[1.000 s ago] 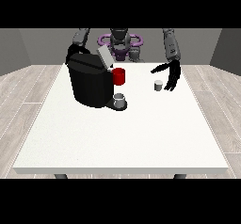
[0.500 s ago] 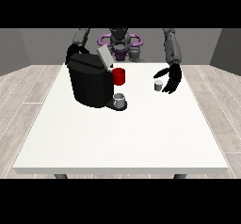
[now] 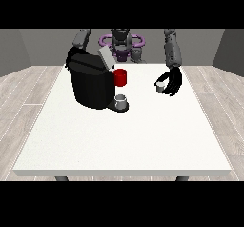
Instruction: Insert the coffee pod into the coffee machine and close the lid
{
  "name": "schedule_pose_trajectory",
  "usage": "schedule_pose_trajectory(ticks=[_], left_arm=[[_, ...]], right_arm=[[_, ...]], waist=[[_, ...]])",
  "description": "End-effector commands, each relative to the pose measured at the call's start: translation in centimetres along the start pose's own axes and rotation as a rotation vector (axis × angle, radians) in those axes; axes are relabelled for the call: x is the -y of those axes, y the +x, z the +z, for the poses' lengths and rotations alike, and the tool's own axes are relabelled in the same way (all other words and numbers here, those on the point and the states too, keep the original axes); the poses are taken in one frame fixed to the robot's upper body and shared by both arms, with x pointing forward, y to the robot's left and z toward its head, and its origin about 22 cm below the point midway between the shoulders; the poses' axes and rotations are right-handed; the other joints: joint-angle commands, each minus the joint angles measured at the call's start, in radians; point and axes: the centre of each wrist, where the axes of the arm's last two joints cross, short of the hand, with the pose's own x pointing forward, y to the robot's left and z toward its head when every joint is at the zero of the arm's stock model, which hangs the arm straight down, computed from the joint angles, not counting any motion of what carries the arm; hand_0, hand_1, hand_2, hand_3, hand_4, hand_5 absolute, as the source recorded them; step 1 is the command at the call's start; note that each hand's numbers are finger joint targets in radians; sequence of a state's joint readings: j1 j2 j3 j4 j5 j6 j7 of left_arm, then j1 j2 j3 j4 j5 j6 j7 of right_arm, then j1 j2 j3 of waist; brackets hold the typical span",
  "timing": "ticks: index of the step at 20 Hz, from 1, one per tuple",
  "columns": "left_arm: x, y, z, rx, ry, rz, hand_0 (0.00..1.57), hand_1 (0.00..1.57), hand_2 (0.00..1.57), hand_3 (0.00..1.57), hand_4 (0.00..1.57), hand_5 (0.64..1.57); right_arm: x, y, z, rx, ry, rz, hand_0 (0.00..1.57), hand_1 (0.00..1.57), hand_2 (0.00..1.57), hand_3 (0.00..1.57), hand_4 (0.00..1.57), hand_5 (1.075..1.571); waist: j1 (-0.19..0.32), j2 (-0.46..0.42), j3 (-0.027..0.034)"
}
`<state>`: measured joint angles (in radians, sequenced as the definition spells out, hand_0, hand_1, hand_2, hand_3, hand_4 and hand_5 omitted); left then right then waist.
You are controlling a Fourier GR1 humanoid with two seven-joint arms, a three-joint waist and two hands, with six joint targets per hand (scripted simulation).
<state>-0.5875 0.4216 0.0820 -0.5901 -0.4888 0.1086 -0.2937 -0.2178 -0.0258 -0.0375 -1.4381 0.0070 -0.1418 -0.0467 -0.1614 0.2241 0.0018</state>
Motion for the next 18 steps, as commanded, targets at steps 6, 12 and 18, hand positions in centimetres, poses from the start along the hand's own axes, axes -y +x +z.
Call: schedule_pose_trajectory(ticks=[6,12,18], left_arm=[[-0.7,-0.2,-0.6,-0.013,0.031,-0.168,0.9,0.9,1.01,0.78,0.31,1.571],[0.5,1.4,-1.3,0.081,-0.03,-0.139,1.27,1.27,1.4,1.36,0.51,1.571],[-1.5,5.3,-3.4,0.18,-0.092,-0.102,1.4,1.4,1.42,1.36,0.6,1.571]], right_arm=[[-2.0,0.4,0.6,0.021,0.028,-0.024,0.0,0.0,0.0,0.0,0.43,1.571],[-0.3,0.0,-0.6,-0.021,-0.032,-0.042,0.0,0.0,0.0,0.0,0.43,1.571],[-1.2,-2.9,1.4,-0.112,-0.007,-0.001,0.0,0.0,0.0,0.0,0.49,1.571]], waist=[[-0.035,0.028,-0.0023],[0.006,-0.013,-0.0021],[0.017,-0.1,-0.0015]])
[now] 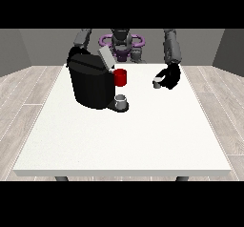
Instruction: Insert the coffee pod into the coffee machine and close the lid
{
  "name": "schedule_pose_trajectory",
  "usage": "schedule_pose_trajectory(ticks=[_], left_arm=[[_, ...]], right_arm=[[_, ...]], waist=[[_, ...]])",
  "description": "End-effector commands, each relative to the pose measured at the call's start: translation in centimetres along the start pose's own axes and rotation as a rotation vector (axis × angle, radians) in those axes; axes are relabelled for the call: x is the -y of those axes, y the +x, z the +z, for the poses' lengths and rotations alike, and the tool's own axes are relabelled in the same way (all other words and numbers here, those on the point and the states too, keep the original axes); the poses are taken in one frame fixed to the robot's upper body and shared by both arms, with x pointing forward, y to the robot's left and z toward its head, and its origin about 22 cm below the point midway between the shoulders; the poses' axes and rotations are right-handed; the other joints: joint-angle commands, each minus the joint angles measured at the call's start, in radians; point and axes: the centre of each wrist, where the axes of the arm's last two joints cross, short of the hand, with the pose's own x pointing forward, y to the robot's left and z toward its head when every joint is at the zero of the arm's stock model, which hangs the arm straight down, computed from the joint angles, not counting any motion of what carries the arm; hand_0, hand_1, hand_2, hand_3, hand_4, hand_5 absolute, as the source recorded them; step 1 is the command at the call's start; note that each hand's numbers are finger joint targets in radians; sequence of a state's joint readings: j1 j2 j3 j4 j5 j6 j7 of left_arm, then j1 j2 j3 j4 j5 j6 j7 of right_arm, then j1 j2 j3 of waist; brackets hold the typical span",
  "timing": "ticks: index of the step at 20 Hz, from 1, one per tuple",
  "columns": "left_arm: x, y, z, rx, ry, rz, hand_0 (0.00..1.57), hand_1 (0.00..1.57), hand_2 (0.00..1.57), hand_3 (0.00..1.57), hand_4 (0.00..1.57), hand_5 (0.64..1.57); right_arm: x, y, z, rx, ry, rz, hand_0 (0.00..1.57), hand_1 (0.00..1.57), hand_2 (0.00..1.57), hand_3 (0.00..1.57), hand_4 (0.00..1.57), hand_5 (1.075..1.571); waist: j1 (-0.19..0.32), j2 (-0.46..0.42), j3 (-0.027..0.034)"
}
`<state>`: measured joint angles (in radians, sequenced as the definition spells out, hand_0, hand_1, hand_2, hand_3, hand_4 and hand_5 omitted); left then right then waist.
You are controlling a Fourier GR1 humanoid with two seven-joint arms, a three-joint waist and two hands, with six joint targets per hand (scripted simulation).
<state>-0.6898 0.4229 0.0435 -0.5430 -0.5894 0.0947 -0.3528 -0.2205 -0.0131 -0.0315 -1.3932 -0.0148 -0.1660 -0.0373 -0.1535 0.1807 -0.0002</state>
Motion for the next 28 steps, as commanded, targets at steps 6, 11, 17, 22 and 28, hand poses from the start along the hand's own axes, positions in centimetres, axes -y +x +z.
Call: schedule_pose_trajectory(ticks=[6,11,17,22,28], left_arm=[[-4.2,5.5,-3.4,0.117,-0.054,0.002,1.26,1.26,1.32,1.3,0.53,1.571],[-6.1,7.1,-4.2,0.16,-0.048,0.003,1.25,1.25,1.33,1.29,0.57,1.571],[-9.5,9.5,-5.4,0.141,0.015,-0.009,1.27,1.27,1.34,1.29,0.55,1.571],[-11.4,12.5,-6.3,0.162,0.085,-0.006,1.02,1.02,1.21,1.23,0.5,1.571],[-15.5,15.2,-6.9,0.164,0.146,0.034,1.26,1.26,1.29,1.22,0.47,1.571]], right_arm=[[1.4,-1.1,-0.9,-0.069,-0.005,0.02,0.0,0.0,0.0,0.0,0.46,1.571],[-0.2,-2.2,0.3,-0.027,0.024,-0.002,0.0,0.0,0.0,0.0,0.48,1.571],[0.7,0.3,-1.4,0.009,0.066,-0.016,0.0,0.0,0.0,0.0,0.5,1.571],[-2.0,0.2,-0.8,0.021,0.058,0.013,0.0,0.0,0.0,0.0,0.49,1.571],[-1.5,3.2,-2.5,0.071,0.097,0.004,0.0,0.0,0.0,0.0,0.5,1.571]], waist=[[0.019,-0.081,0.0005],[-0.009,-0.063,0.0003],[-0.061,-0.042,0.0002],[-0.089,-0.03,0.0002],[-0.164,0.029,0.0002]])
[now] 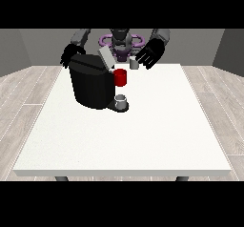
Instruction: Insert the coffee pod into the coffee machine and close the lid
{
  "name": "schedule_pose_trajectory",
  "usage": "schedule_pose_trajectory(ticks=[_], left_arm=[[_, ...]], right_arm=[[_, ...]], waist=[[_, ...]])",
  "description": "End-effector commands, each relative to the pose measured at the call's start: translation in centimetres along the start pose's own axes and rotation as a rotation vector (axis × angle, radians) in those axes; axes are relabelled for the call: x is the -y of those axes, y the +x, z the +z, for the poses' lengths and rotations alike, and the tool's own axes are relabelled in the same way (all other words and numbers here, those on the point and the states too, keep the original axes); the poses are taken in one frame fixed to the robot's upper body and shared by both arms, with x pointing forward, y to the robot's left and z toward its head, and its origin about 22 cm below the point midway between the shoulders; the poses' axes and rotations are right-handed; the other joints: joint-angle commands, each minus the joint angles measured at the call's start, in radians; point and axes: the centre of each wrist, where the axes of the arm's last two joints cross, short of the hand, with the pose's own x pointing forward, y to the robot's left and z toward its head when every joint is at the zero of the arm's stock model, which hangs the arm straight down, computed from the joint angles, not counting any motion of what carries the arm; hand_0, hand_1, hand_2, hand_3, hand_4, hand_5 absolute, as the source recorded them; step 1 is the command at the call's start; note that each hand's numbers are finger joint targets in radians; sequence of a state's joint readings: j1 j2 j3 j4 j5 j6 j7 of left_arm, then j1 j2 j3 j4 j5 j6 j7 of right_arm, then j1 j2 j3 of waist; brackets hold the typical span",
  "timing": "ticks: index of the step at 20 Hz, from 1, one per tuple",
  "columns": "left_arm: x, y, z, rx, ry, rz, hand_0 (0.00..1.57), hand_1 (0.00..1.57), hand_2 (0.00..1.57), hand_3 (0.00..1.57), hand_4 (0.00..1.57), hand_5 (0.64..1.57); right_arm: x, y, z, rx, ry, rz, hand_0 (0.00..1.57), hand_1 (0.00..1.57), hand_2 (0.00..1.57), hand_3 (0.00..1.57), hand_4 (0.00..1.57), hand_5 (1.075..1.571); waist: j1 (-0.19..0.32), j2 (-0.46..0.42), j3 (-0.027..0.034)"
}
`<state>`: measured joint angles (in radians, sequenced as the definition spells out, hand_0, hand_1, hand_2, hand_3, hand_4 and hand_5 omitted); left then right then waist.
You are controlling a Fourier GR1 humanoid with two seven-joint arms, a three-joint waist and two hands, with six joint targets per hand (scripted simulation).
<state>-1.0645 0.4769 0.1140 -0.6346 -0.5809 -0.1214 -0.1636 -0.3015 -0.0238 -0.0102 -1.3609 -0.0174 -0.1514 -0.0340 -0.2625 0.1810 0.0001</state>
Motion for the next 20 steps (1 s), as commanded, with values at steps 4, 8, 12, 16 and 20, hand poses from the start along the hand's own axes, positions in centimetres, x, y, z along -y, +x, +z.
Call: schedule_pose_trajectory(ticks=[4,8,12,16,20], left_arm=[[-2.4,2.4,-1.0,0.042,0.022,-0.011,1.28,1.28,1.34,1.28,0.52,1.571],[-2.8,3.8,-1.6,0.039,0.03,-0.033,1.28,1.28,1.31,1.23,0.5,1.571],[-1.2,4.1,-1.8,0.065,0.053,-0.024,1.31,1.31,1.33,1.24,0.49,1.571],[-0.7,2.9,-1.5,0.017,-0.021,-0.018,1.28,1.28,1.31,1.22,0.5,1.571],[-0.7,3.3,-1.7,0.006,0.012,-0.034,1.27,1.27,1.3,1.22,0.51,1.571]], right_arm=[[0.6,0.1,-0.2,0.033,-0.015,0.024,0.0,0.0,0.0,0.0,0.52,1.571],[0.3,1.3,-1.0,0.044,-0.026,0.013,0.0,0.0,0.0,0.0,0.53,1.571],[0.2,2.2,-1.4,0.071,-0.034,0.008,0.0,0.0,0.0,0.0,0.48,1.571],[0.6,1.2,-0.5,0.031,-0.042,0.004,0.0,0.0,0.0,0.0,0.53,1.571],[-0.7,0.9,0.3,0.054,-0.022,-0.026,0.0,0.0,0.0,0.0,0.51,1.571]], waist=[[-0.014,0.039,0.0002],[-0.025,0.053,0.0001],[-0.032,0.077,0.0],[-0.027,0.04,0.0],[-0.048,0.044,-0.0001]])
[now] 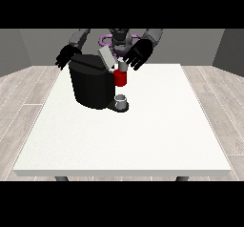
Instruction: Insert the coffee pod into the coffee machine and close the lid
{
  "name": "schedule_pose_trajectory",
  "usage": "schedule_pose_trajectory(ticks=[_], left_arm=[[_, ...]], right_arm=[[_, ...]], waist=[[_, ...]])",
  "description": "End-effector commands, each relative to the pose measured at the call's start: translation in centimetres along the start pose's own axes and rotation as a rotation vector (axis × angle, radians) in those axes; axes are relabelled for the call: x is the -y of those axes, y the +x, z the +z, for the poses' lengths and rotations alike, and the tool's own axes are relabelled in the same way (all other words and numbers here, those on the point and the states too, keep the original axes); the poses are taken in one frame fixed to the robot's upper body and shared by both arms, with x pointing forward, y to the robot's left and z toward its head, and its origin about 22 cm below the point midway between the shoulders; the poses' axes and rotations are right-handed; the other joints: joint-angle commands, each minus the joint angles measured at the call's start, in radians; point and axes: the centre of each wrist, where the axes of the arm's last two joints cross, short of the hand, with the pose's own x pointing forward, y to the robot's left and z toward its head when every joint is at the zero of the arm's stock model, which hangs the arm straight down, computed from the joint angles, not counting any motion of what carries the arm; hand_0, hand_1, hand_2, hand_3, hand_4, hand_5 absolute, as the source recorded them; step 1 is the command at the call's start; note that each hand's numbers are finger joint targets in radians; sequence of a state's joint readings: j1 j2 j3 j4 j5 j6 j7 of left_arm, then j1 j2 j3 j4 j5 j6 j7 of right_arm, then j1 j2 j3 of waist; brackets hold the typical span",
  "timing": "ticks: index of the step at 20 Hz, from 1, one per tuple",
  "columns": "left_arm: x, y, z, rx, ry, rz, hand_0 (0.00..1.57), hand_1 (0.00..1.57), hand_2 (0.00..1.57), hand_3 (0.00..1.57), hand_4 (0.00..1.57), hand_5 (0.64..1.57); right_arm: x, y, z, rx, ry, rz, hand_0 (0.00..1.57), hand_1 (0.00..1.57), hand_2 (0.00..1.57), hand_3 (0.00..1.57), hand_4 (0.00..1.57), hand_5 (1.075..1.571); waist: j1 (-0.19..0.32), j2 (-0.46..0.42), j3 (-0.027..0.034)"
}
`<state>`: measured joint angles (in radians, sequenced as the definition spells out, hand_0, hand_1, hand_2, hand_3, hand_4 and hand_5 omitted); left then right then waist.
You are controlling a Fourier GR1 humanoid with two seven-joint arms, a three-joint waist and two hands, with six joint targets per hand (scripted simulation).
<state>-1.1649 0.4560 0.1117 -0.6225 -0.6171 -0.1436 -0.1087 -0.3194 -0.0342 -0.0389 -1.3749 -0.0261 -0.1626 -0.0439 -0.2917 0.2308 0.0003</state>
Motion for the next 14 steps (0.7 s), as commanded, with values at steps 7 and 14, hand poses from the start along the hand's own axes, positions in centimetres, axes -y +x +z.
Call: schedule_pose_trajectory(ticks=[7,14], left_arm=[[0.9,0.7,-0.3,0.04,0.014,-0.006,1.18,1.18,1.26,1.19,0.5,1.571],[0.3,0.6,-0.4,0.006,0.004,-0.034,1.16,1.16,1.24,1.18,0.51,1.571]], right_arm=[[1.4,-0.7,0.1,0.033,0.002,0.014,0.0,0.0,0.0,0.0,0.51,1.571],[-0.2,-0.3,0.2,0.022,-0.011,-0.002,0.0,0.0,0.0,0.0,0.45,1.571]], waist=[[0.006,0.042,-0.0001],[-0.001,0.029,-0.0002]])
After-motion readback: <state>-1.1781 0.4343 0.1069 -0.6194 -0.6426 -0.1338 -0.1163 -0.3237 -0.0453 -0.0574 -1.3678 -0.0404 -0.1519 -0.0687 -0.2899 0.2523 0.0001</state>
